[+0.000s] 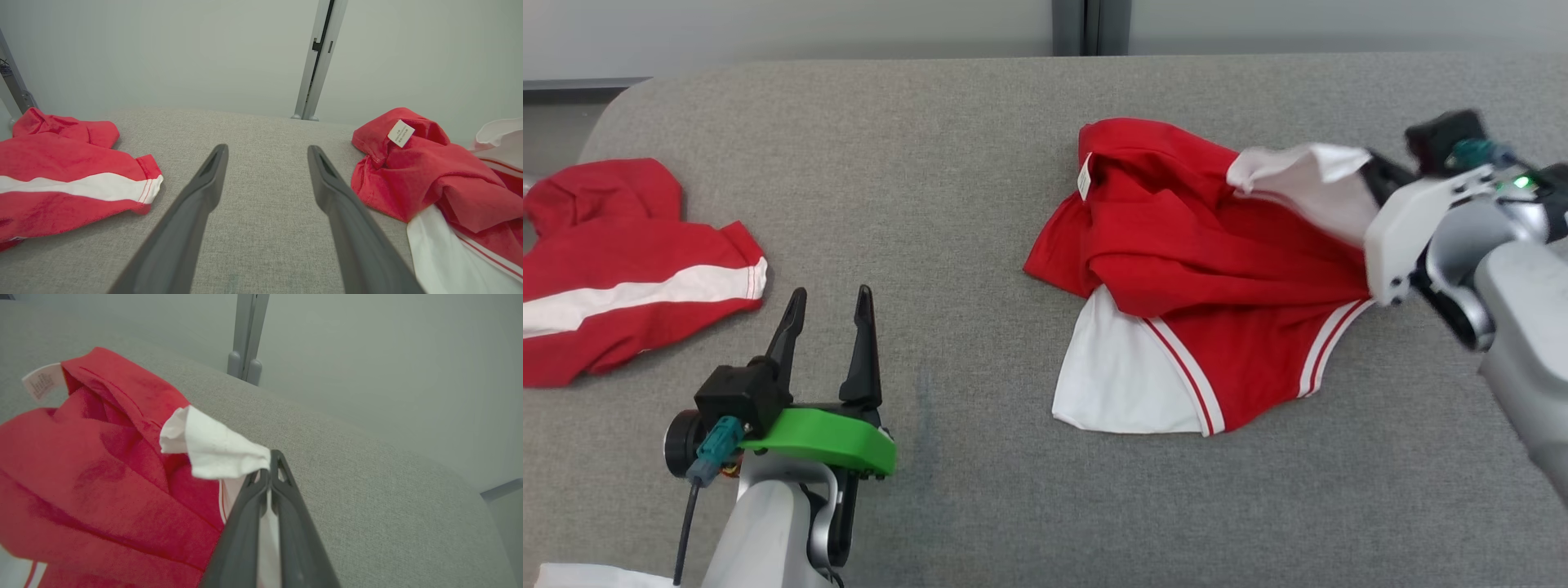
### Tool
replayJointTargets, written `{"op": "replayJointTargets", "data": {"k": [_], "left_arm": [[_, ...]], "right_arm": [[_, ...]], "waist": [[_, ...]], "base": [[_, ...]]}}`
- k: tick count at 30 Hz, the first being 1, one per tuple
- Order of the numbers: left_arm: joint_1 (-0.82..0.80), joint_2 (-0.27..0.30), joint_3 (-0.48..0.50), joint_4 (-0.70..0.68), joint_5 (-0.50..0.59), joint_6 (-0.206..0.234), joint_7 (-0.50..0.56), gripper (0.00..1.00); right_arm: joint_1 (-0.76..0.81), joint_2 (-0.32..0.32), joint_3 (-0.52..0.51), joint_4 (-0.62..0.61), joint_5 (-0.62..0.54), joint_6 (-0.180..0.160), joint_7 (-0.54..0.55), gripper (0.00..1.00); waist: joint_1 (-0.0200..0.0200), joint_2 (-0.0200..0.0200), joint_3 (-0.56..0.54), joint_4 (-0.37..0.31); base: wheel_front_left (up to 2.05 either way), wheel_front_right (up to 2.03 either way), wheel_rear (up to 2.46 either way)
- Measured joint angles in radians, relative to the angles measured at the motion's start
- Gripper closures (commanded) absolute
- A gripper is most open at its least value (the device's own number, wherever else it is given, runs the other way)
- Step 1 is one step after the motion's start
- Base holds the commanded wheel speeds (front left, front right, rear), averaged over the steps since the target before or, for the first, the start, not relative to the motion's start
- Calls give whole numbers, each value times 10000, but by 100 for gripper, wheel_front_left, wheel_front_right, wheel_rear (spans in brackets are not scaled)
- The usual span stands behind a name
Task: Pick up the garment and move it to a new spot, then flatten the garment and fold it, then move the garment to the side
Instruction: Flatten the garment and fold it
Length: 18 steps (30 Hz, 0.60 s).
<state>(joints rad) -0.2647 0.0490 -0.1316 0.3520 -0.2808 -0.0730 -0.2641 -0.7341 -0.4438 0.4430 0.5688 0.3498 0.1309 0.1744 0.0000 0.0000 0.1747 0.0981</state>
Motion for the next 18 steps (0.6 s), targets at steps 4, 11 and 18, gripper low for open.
{"op": "replayJointTargets", "data": {"k": [4, 11, 18], "left_arm": [[-273, 0, -77, -148, 13, -56, 0, 0], [-657, 2, -552, -290, -274, -46, 0, 0], [-808, 2, -811, -435, -441, 128, 0, 0]], "right_arm": [[-1122, -169, -1068, 571, -341, 0, -508, 100], [-2823, -389, -2173, 1918, -1271, 0, -1538, 100], [-3421, -130, -2949, 3469, -2033, 0, -1964, 0]], "waist": [[0, 0, 275, 135], [0, 0, 648, 735], [0, 0, 1076, 1319]], "base": [[0, 0, 0], [0, 0, 0], [0, 0, 0]]}}
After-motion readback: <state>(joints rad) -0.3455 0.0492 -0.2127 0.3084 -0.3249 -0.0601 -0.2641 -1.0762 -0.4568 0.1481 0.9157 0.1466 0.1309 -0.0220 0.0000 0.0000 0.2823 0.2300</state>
